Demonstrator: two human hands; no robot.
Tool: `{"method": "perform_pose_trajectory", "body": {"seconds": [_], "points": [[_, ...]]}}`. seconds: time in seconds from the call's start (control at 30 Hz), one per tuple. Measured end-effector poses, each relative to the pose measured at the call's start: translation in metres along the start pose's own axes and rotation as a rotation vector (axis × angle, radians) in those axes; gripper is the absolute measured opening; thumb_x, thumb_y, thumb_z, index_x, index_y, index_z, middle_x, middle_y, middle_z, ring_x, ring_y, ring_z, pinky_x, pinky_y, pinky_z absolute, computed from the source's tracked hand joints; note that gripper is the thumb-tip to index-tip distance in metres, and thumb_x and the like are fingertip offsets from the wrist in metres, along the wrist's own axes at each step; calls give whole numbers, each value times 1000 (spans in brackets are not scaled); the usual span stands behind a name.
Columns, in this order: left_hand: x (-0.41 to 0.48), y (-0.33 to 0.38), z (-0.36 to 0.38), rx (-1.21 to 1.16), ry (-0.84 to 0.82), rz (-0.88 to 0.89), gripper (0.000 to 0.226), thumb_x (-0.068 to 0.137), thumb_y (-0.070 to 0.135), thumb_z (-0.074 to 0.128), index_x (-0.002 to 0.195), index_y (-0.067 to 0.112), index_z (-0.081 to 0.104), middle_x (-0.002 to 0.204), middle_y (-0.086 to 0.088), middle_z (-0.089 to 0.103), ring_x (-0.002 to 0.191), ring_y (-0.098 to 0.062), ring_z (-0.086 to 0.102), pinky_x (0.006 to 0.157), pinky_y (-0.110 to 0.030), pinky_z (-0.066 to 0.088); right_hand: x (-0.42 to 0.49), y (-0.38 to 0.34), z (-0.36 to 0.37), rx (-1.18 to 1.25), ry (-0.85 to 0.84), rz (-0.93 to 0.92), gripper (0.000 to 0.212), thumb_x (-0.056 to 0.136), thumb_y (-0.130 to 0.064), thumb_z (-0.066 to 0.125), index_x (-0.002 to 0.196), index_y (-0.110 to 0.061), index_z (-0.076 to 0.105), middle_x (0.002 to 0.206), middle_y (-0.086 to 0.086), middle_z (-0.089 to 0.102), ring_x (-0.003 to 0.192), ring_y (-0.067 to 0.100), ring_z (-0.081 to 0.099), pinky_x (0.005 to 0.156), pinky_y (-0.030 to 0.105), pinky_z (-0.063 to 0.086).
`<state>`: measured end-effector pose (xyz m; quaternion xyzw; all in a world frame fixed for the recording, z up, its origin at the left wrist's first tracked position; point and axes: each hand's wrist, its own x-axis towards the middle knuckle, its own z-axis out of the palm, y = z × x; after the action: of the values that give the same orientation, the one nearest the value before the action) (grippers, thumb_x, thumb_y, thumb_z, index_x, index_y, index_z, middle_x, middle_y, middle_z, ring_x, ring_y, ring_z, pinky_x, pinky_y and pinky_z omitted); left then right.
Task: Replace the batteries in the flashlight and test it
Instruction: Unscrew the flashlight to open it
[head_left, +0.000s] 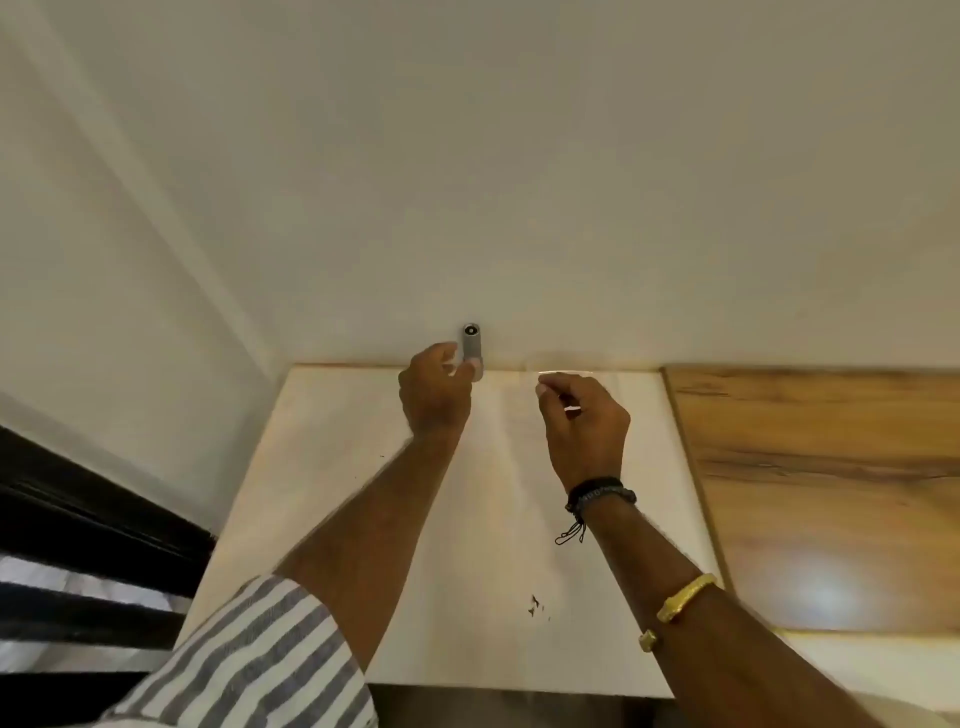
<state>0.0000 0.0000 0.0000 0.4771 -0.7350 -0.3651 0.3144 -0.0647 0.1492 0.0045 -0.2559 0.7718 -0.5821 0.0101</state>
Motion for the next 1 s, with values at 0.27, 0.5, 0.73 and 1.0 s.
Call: {"method": "perform_pose_trajectory", "body": {"seconds": [0.27, 0.5, 0.73, 1.0], "points": [[32, 0, 38, 20, 37, 3, 36, 82, 37, 76, 109, 13, 70, 106, -2, 74, 95, -19, 68, 77, -27, 50, 9, 28, 11, 18, 22, 17, 11, 91, -11, 72, 99, -15, 78, 95, -13, 69, 81, 6, 67, 67, 12, 53], [32, -5, 43, 9, 43, 84, 24, 87, 32, 71, 104, 14, 70, 97, -1, 75, 90, -17, 69, 76, -24, 48, 6, 36, -2, 25, 24, 37, 13, 91, -12, 72, 100, -16, 79, 97, -6, 75, 82, 8, 68, 68, 13, 54], [-24, 0, 18, -127, -1, 168, 23, 89, 27, 70, 107, 12, 68, 101, 0, 74, 93, -13, 68, 80, -18, 51, -22, 20, -23, 52, 61, 65, 10, 92, -11, 72, 99, -13, 78, 94, 1, 75, 83, 5, 66, 65, 5, 49], [-122, -4, -20, -308, -126, 211, 20, 98, 24, 60, 116, 15, 58, 107, 5, 69, 95, -11, 66, 81, -13, 51, -76, -3, -55, 149, 41, 127, 11, 93, -17, 72, 102, -16, 78, 94, -4, 76, 84, 15, 70, 69, 42, 64]]}}
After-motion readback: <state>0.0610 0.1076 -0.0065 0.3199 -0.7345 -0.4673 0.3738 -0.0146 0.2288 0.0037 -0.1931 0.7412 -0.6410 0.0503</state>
